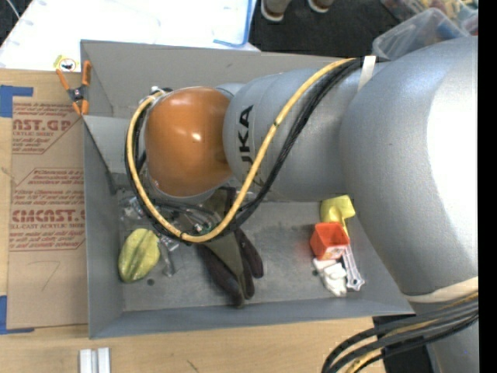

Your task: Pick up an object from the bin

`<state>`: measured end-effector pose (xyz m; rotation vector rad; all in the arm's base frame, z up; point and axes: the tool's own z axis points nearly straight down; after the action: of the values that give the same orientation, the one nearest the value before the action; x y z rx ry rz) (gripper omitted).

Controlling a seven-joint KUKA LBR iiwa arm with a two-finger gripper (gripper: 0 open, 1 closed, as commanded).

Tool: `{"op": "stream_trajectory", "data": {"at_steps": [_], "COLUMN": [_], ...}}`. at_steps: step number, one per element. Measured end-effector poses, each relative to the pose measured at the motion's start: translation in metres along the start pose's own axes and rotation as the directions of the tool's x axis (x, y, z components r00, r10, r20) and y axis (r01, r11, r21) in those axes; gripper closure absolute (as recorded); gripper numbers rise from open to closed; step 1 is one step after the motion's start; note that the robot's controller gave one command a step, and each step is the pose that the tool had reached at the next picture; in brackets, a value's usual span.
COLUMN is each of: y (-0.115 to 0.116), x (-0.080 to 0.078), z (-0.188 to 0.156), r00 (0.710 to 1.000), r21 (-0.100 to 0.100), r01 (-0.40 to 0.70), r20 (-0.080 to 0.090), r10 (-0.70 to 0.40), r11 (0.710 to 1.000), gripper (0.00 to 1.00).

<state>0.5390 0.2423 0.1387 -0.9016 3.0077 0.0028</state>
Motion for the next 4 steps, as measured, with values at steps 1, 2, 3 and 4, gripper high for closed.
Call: {"op": "stream_trajectory", "data": {"at_steps": [1, 2, 3, 4], "y": [0.0058, 0.0086, 0.0086, 0.0090], "x": [0.0027, 0.0045, 0.0045, 0.0061], "z": [0.0698, 0.0693, 0.0693, 0.0649], "r00": [0.997, 0.963, 0.964, 0.963], "r21": [-0.001, -0.001, -0.002, -0.004], "r01": [0.083, 0.268, 0.268, 0.268], "r20": [0.000, 0.002, 0.002, -0.003], "r10": [-0.083, -0.268, -0.268, -0.268], "r11": [0.997, 0.963, 0.964, 0.963], "gripper": [0.00, 1.00, 1.00, 1.00]}}
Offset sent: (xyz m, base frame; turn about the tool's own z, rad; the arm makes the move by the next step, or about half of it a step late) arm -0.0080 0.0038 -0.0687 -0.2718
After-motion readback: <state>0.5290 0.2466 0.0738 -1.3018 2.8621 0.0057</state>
